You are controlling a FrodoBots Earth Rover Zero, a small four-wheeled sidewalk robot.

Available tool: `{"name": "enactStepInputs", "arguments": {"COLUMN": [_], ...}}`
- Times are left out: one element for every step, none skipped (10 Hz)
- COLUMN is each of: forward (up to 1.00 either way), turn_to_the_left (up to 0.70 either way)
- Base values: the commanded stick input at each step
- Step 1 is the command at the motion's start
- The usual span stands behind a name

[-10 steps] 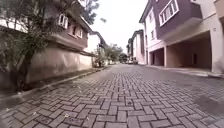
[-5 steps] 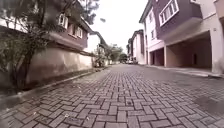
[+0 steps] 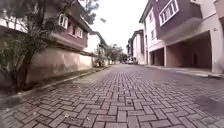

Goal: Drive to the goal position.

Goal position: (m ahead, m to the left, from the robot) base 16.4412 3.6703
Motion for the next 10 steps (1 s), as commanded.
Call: {"name": "enactStepInputs", "arguments": {"forward": [0.69,0.69,0.69,0.69,0.69,0.61,0.41,0.06,0.06,0.23], "turn_to_the_left": [0.03,0.03,0.03,0.03,0.03,0.04,0.04,0.01,0.01,0.02]}}
